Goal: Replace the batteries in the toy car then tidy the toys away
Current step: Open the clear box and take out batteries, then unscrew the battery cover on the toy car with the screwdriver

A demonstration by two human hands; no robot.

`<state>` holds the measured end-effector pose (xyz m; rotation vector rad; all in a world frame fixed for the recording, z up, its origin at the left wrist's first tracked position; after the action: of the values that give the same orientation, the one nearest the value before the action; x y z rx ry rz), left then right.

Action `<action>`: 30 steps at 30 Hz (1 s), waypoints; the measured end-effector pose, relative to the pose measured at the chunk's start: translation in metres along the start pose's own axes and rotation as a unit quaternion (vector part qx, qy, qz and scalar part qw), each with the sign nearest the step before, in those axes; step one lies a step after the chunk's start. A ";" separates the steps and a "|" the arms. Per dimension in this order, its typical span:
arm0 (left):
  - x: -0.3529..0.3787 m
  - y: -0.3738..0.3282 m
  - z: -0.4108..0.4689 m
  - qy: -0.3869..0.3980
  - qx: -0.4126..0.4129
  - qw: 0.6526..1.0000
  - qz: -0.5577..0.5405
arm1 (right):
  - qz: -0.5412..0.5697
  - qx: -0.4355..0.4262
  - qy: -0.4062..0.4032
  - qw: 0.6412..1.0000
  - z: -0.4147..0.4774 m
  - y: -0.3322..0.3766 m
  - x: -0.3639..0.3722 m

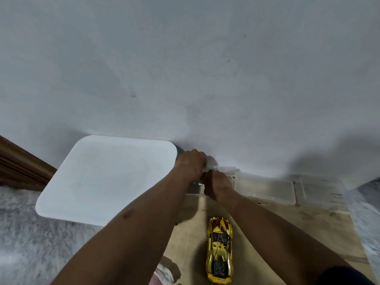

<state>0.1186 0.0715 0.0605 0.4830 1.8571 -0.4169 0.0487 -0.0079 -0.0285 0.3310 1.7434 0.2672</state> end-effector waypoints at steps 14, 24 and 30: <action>0.012 -0.002 -0.018 0.010 0.019 0.998 0.050 | 0.014 -0.083 -0.087 0.993 -0.078 0.014 -0.036; 0.049 0.008 -0.109 0.019 0.036 0.994 -0.105 | -0.039 0.107 -0.044 0.993 -0.177 0.006 -0.040; 0.077 0.006 -0.160 0.017 0.004 0.997 -0.071 | -0.036 0.191 -0.082 0.977 -0.228 0.023 -0.040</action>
<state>-0.0294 0.1668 0.0383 0.3669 1.9300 -0.5128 -0.1662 0.0002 0.0606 0.5514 1.6331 -0.1487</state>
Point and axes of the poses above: each hand's wrist, its own z-axis towards the middle knuckle, its own x-axis out of the palm, y = z × x, the point moved 2 cm from there along z, towards the middle knuckle, and after that the axes turned 9 degrees about -x, right-handed, at the moved point
